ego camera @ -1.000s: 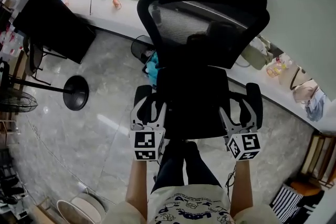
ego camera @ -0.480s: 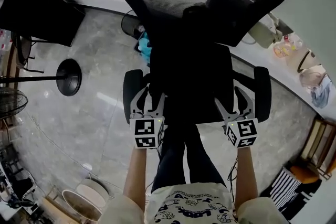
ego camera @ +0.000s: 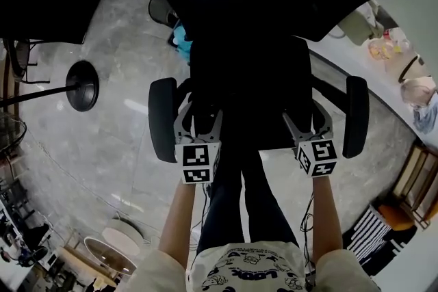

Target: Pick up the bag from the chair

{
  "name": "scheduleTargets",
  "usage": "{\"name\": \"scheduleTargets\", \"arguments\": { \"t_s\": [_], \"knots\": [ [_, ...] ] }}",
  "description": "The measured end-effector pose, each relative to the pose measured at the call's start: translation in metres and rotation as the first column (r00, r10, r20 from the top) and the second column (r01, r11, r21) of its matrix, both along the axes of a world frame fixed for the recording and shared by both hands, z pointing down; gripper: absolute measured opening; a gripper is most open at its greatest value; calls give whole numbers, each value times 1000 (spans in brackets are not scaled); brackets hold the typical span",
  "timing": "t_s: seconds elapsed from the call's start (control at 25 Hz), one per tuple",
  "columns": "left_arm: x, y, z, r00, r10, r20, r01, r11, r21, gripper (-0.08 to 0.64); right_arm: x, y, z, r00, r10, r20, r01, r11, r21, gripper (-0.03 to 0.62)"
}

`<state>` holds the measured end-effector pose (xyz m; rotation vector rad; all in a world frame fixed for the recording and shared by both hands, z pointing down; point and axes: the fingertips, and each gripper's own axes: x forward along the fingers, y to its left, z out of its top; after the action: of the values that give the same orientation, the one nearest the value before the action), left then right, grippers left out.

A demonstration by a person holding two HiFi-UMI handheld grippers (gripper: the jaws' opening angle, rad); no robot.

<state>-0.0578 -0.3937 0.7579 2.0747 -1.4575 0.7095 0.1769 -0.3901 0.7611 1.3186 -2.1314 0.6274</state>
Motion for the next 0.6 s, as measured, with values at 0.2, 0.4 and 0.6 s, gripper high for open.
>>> {"name": "scheduleTargets", "arguments": {
  "t_s": [0.2, 0.4, 0.6],
  "knots": [
    [0, -12, 19, 999, -46, 1, 46, 999, 4, 279, 5, -5, 28, 1000, -13, 0, 13, 999, -30, 356],
    [2, -15, 36, 998, -49, -28, 49, 999, -2, 288, 7, -8, 45, 1000, -31, 4, 31, 999, -42, 356],
    [1, -19, 52, 995, -56, -78, 57, 998, 8, 288, 7, -12, 66, 999, -39, 26, 41, 998, -57, 339]
  ]
}}
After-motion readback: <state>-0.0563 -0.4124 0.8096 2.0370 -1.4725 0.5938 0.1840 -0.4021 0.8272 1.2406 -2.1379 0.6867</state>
